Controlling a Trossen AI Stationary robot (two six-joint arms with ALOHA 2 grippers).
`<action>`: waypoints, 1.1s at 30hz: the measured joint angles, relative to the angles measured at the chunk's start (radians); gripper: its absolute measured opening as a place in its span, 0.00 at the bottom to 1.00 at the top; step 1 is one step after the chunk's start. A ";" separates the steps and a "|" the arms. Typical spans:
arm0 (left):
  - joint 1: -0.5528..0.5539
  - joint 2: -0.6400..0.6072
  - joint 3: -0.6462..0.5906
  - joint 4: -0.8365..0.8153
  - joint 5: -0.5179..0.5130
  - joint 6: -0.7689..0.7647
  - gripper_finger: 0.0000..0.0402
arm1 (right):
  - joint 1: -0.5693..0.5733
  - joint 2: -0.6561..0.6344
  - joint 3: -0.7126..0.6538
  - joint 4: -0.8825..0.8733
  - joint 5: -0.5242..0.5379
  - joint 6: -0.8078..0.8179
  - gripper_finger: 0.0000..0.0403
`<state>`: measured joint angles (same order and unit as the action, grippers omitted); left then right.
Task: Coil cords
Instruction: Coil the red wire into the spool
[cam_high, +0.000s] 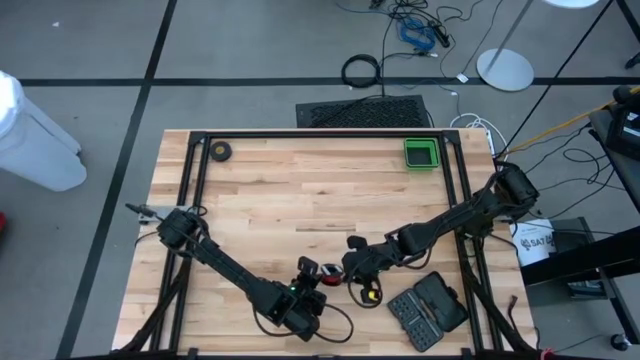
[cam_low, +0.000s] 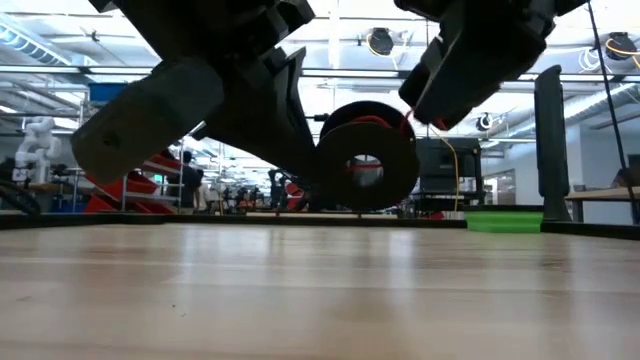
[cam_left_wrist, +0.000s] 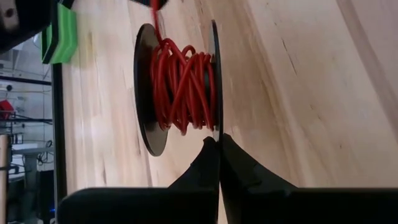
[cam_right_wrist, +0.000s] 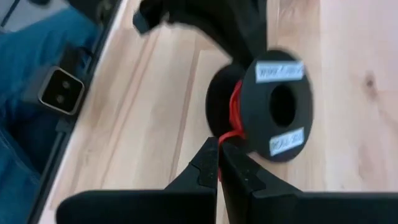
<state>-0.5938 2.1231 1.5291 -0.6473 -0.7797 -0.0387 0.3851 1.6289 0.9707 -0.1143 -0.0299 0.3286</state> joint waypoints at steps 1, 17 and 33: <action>0.000 0.000 0.000 -0.008 0.001 -0.001 0.00 | 0.000 0.009 0.000 0.002 0.000 0.000 0.00; 0.017 0.033 0.000 -0.076 0.084 -0.007 0.00 | -0.032 0.054 0.000 0.032 -0.021 0.000 0.00; 0.024 0.058 0.000 -0.069 0.097 -0.008 0.00 | -0.031 0.054 0.000 0.036 -0.033 0.026 0.00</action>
<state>-0.5694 2.1815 1.5291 -0.7164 -0.6822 -0.0469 0.3542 1.6833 0.9707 -0.0786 -0.0629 0.3542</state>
